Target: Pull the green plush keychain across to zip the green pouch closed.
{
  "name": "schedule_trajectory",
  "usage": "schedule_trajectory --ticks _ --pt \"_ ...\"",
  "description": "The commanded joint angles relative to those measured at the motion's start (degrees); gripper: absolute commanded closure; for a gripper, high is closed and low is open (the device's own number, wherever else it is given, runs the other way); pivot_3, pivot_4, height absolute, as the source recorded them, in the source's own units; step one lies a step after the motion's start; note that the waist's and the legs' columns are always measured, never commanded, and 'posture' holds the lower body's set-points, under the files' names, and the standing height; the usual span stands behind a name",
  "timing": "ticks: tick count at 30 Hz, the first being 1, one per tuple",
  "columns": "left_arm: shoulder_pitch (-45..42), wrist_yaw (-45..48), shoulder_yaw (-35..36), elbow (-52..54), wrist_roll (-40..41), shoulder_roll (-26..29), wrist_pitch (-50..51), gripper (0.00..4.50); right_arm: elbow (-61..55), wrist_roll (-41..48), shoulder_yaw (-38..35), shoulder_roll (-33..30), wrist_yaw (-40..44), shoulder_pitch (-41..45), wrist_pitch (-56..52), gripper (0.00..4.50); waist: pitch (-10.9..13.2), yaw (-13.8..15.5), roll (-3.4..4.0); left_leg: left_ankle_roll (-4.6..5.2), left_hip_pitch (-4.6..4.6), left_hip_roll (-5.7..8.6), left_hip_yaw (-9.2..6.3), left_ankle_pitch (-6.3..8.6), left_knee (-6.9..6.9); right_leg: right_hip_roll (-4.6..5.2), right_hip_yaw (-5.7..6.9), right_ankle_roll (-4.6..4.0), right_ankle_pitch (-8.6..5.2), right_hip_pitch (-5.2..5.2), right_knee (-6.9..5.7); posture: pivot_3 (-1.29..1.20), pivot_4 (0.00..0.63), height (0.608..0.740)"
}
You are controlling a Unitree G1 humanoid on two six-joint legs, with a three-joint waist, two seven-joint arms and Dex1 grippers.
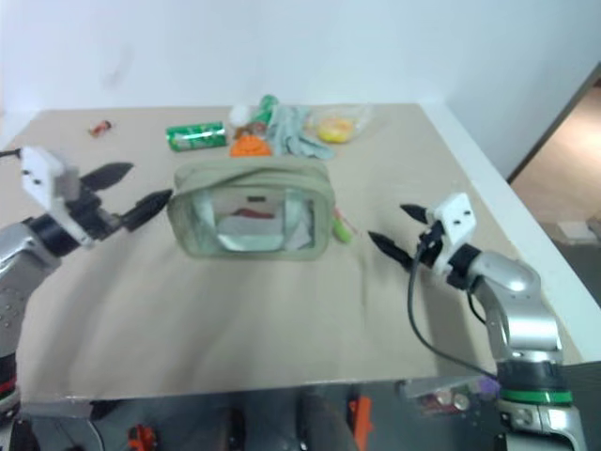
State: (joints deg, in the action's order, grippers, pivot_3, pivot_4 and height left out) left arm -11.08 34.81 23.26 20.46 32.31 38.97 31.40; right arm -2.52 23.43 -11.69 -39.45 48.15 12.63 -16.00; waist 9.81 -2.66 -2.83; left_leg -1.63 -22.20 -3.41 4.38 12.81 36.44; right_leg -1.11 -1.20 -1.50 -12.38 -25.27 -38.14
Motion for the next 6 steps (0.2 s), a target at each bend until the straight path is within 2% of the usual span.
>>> schedule_trajectory --ticks 1,6 --pt "7.24 -2.45 1.88 3.86 -2.67 -2.12 -2.76 0.02 -7.71 1.82 0.52 1.13 0.97 -4.9 -0.05 0.0 0.0 0.02 0.0 -0.01 -0.03 -0.06 -0.02 0.01 0.0 -0.02 0.03 -0.01 -0.01 -0.01 -0.01 0.0 0.15 0.74" --pt "17.75 -5.22 -5.58 5.91 -11.78 -4.45 -7.28 0.02 -8.52 -3.05 3.93 7.03 -3.61 -8.07 5.78 0.0 -0.03 0.05 -0.07 -0.02 0.01 -0.1 -0.03 -0.05 0.11 -0.01 0.07 0.06 0.1 0.0 -0.02 0.0 0.15 0.74"
